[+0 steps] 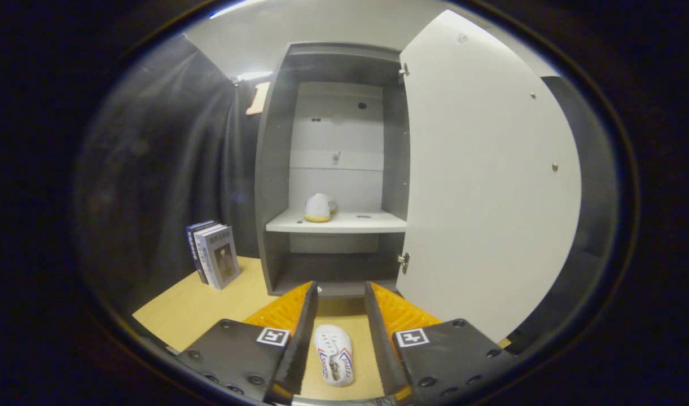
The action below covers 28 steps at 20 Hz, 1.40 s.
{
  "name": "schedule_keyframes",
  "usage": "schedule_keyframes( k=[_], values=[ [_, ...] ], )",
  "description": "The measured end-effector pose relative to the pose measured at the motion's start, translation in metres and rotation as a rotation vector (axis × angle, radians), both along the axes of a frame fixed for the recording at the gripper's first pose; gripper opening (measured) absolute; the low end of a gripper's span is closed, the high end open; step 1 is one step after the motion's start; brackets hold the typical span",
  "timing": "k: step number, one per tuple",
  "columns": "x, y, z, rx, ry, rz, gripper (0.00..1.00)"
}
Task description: Open the shoe cabinet door, grab the shoes and put them into the shoe cabinet, then close the shoe cabinet door.
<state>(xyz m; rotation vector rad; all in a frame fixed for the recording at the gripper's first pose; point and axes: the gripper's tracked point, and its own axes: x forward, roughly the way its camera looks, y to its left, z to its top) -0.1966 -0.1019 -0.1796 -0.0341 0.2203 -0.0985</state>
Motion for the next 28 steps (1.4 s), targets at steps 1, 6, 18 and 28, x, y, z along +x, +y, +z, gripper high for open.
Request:
schedule_keyframes(
  k=[1,6,18,28],
  values=[
    [0.003,0.003,-0.013,0.006,0.009,0.004,0.56],
    [0.014,0.012,-0.084,0.04,0.063,0.022,0.56],
    [0.024,0.013,-0.257,0.106,0.296,0.018,0.56],
    [0.034,0.017,-0.292,0.125,0.335,0.049,0.54]
  ],
)
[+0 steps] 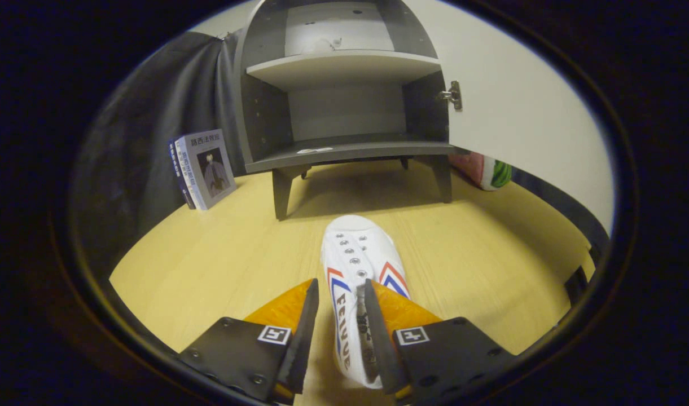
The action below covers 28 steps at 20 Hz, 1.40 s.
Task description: Open the shoe cabinet door, grab the shoes and put them into the shoe cabinet, then close the shoe cabinet door.
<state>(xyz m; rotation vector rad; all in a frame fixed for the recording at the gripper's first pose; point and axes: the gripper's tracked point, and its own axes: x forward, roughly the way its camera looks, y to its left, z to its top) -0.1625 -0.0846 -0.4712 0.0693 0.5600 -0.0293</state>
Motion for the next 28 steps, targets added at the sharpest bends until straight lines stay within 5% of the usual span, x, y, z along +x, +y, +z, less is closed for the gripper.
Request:
schedule_keyframes(
  k=[7,14,21,28],
  values=[
    [-0.002,0.009,0.0,-0.001,-0.004,0.024,0.56],
    [-0.007,0.002,0.005,-0.047,0.038,-0.048,0.43],
    [-0.001,-0.002,-0.011,-0.125,0.052,-0.012,0.37],
    [0.001,0.006,-0.009,-0.11,0.073,0.117,0.06]
  ],
)
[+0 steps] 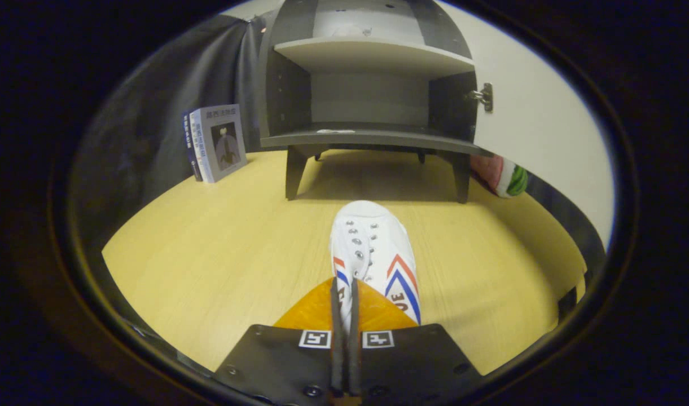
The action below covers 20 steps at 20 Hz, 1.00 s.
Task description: Open the shoe cabinet door, grab the shoes and put them into the shoe cabinet, then close the shoe cabinet door.
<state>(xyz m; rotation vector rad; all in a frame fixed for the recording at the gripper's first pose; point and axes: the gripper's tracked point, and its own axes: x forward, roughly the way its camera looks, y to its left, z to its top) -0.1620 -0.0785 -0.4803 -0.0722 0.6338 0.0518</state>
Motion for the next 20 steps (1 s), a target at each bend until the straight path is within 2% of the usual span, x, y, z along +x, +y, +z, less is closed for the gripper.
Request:
schedule_keyframes(
  k=[11,20],
  values=[
    [0.007,0.01,0.024,-0.017,-0.078,-0.041,0.03],
    [0.032,0.01,0.096,-0.026,-0.179,-0.06,0.03]
  ],
)
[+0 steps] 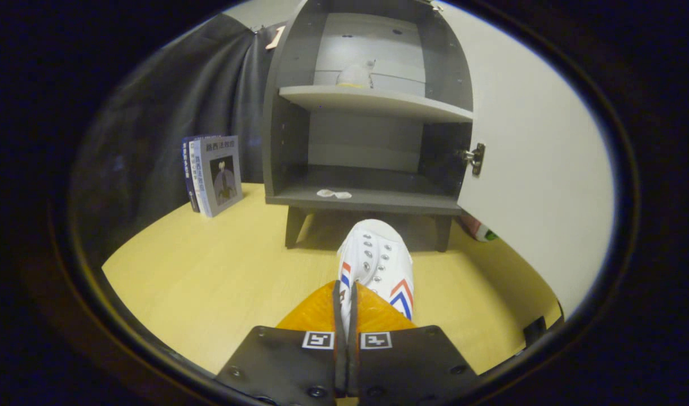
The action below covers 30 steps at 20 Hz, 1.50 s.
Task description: Open the shoe cabinet door, grab the shoes and put them into the shoe cabinet, then close the shoe cabinet door.
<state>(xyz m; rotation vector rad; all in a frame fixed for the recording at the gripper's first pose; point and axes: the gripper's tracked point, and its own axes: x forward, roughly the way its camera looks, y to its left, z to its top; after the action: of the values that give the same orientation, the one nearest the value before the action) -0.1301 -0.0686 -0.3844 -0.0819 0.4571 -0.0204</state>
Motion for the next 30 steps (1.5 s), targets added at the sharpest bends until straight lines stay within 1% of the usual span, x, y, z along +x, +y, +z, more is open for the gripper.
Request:
schedule_keyframes(
  k=[3,10,16,21,27,30],
  values=[
    [0.01,-0.006,0.035,-0.009,-0.043,-0.022,0.03],
    [0.033,-0.022,0.134,-0.052,-0.148,-0.073,0.03],
    [0.059,-0.027,0.214,-0.066,-0.238,-0.082,0.03],
    [0.106,-0.039,0.259,-0.07,-0.288,-0.113,0.03],
    [0.184,-0.056,0.285,-0.069,-0.326,-0.19,0.03],
    [0.224,-0.061,0.289,-0.065,-0.334,-0.203,0.03]
  ],
)
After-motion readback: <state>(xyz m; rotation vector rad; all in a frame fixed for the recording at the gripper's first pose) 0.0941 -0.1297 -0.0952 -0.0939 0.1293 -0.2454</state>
